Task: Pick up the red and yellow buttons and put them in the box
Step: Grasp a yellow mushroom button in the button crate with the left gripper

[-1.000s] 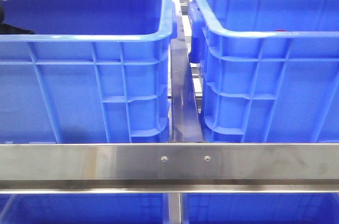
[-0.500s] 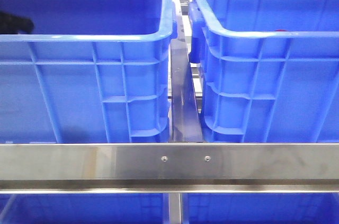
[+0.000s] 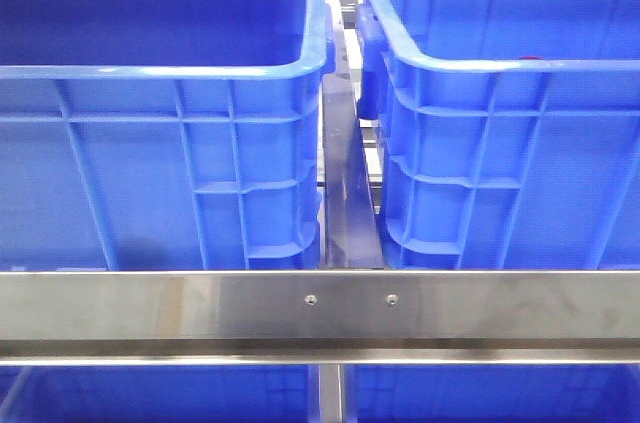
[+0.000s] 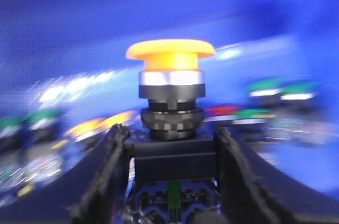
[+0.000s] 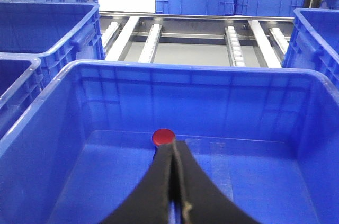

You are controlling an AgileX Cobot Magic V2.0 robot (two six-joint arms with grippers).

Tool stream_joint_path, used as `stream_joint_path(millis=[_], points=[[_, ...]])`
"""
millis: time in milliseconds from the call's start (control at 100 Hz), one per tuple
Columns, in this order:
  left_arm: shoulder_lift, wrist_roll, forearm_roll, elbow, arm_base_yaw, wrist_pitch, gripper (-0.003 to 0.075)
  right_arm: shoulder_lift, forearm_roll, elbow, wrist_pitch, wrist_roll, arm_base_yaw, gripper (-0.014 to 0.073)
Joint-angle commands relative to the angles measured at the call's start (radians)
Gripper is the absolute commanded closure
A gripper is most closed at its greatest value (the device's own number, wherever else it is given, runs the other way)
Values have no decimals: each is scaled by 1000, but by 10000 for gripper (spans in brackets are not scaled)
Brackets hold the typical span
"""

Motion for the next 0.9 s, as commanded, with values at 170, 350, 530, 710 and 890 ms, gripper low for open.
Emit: stream_joint_path(millis=[170,350,530,710,890], points=[[-126,1,-13,-29,-268,-11,739,-3,74,-28,33,-13,0,662],[-126,1,-24,-29,-478,-22,739,-3,74,-28,59,-13,0,662],[-126,1,-22,-29,-608,-71,739,-3,74,-28,70,-13,0,659],[-126,1,-22,-29,-614,-78,739,-3,74,-28,96,-13,0,632],[-126,1,-22,-29,-614,-78,739,-3,74,-28,177,-13,0,361]])
